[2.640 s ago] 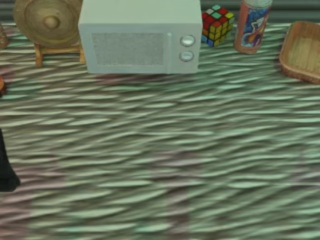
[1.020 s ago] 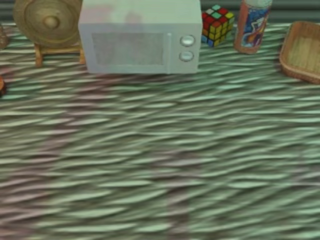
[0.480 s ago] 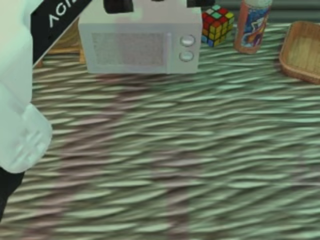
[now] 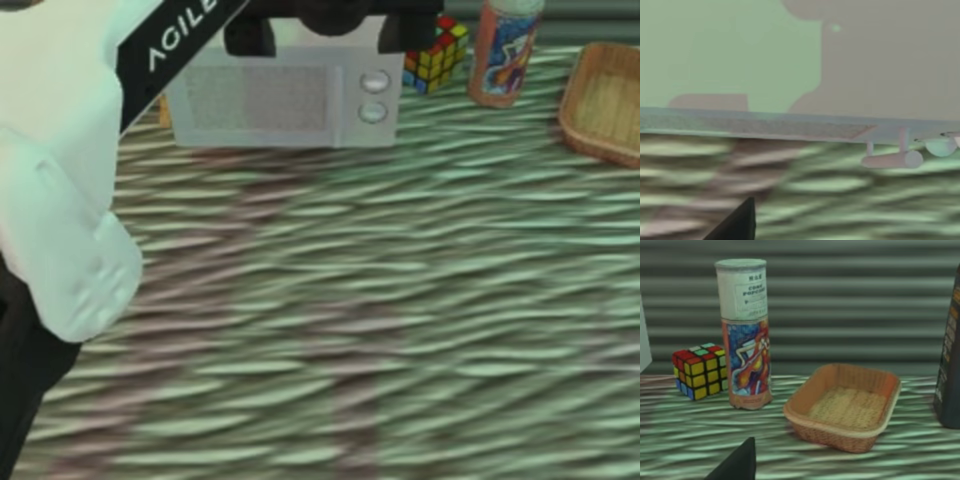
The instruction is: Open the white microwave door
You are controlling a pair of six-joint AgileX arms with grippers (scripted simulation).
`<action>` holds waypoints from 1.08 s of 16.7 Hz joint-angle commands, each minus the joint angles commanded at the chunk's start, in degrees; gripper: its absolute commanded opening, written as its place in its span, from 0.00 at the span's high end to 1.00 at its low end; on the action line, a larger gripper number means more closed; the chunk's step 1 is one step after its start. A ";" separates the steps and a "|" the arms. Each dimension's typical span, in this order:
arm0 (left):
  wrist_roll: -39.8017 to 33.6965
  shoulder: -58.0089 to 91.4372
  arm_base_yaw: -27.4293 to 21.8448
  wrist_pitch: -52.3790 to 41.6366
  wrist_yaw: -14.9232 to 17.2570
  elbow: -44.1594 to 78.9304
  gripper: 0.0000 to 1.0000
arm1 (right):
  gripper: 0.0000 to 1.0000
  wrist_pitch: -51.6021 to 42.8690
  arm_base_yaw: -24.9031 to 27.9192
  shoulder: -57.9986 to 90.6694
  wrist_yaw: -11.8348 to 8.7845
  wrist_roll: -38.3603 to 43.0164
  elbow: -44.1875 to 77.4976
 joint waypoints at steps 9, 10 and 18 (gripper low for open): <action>2.18 3.47 2.26 10.60 1.02 -6.48 0.00 | 0.00 0.00 0.00 0.00 0.00 0.00 0.00; 2.45 3.93 2.54 12.01 1.15 -7.34 0.00 | 0.00 0.00 0.00 0.00 0.00 0.00 0.00; 2.77 4.48 2.89 13.69 1.30 -8.37 0.15 | 0.00 0.00 0.00 0.00 0.00 0.00 0.00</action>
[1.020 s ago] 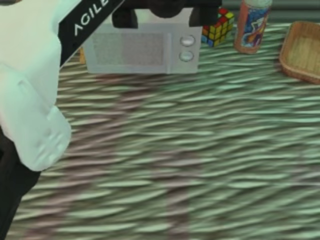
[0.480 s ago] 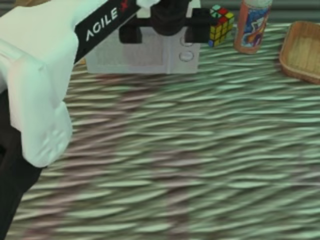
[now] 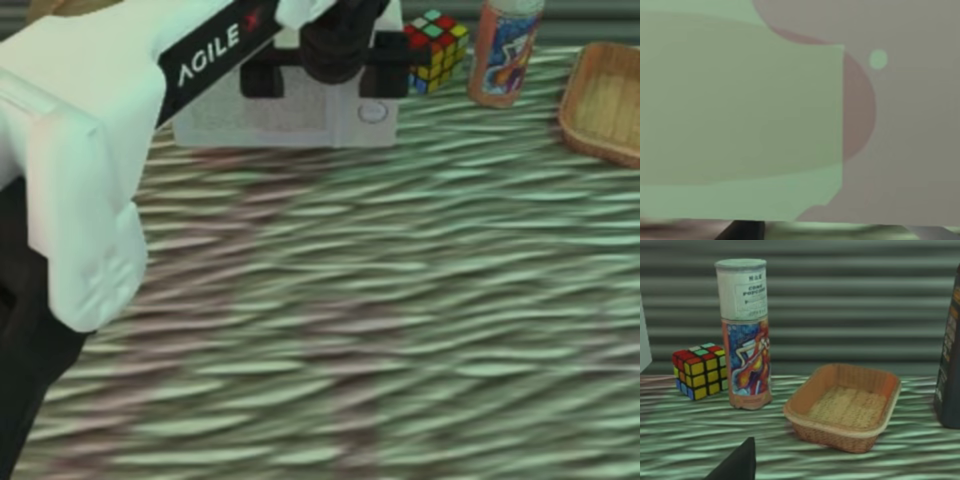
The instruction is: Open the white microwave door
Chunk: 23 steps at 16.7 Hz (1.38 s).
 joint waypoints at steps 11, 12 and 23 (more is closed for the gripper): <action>0.00 0.00 0.00 0.00 0.00 0.00 0.98 | 0.00 0.00 0.00 0.00 0.00 0.00 0.00; 0.00 0.00 0.00 0.00 0.00 0.00 1.00 | 0.00 0.00 0.00 0.00 0.00 0.00 0.00; -0.39 -2.27 -1.35 1.06 0.09 -4.94 1.00 | 0.00 0.00 0.00 0.00 0.00 0.00 0.00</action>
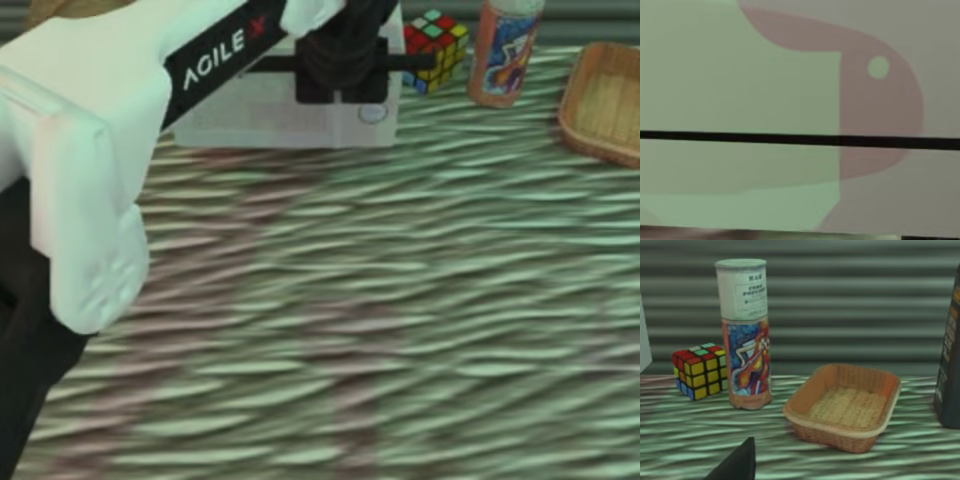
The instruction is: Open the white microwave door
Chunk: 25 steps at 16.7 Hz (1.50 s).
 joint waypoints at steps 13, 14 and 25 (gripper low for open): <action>-1.33 -6.30 -0.42 5.05 -0.98 -10.25 1.00 | 0.00 0.00 0.00 0.00 0.00 0.00 0.00; -1.33 -6.30 -0.42 5.05 -0.98 -10.25 1.00 | 0.00 0.00 0.00 0.00 0.00 0.00 0.00; -1.33 -6.30 -0.42 5.05 -0.98 -10.25 1.00 | 0.00 0.00 0.00 0.00 0.00 0.00 0.00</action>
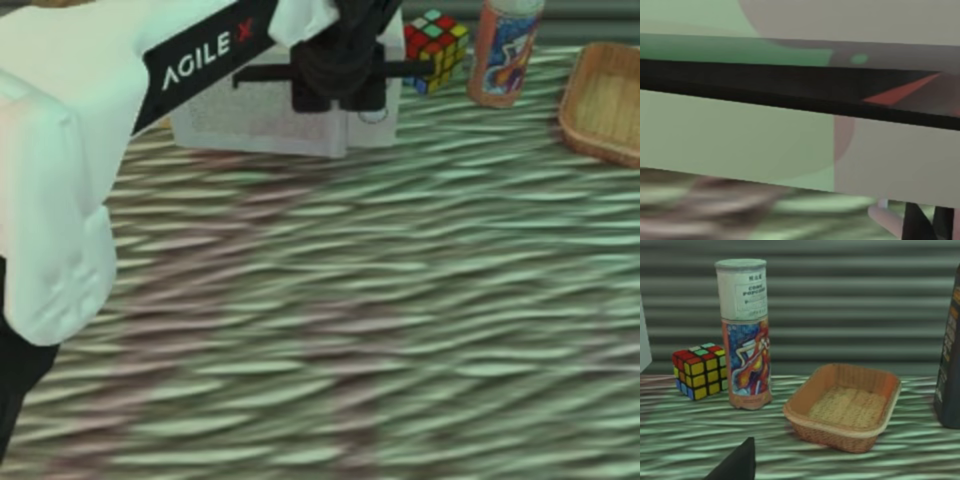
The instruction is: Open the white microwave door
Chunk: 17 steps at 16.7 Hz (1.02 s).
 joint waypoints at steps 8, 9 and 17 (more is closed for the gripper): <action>-0.14 0.31 -0.31 0.22 0.36 -0.25 1.00 | 0.00 0.00 0.00 0.00 0.00 0.00 0.00; 0.35 -0.24 -0.31 0.66 0.44 -1.05 1.00 | 0.00 0.00 0.00 0.00 0.00 0.00 0.00; 5.02 -6.14 0.26 5.74 2.26 -10.45 1.00 | 0.00 0.00 0.00 0.00 0.00 0.00 0.00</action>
